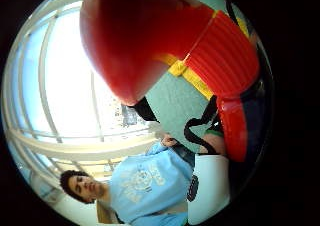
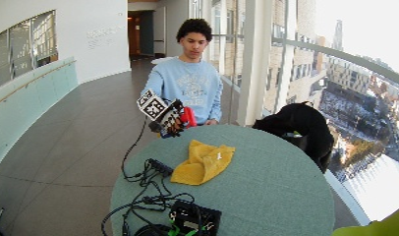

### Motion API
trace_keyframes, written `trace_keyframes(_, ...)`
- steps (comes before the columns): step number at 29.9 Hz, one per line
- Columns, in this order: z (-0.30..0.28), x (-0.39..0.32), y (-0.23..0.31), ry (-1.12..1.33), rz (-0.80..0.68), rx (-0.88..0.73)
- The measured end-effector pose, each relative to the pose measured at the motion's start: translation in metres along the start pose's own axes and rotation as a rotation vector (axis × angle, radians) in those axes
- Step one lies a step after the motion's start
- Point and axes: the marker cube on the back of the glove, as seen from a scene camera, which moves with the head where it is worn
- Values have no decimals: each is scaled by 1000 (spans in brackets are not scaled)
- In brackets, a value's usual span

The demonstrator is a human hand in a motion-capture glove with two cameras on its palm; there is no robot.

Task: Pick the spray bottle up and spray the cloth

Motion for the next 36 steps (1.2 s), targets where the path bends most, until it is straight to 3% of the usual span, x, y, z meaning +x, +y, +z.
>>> trace_keyframes(11,2,-15,0,-48,-36,17)
trace_keyframes(23,42,-151,-11,-237,-380,132)
trace_keyframes(36,129,-235,-56,-410,-545,175)
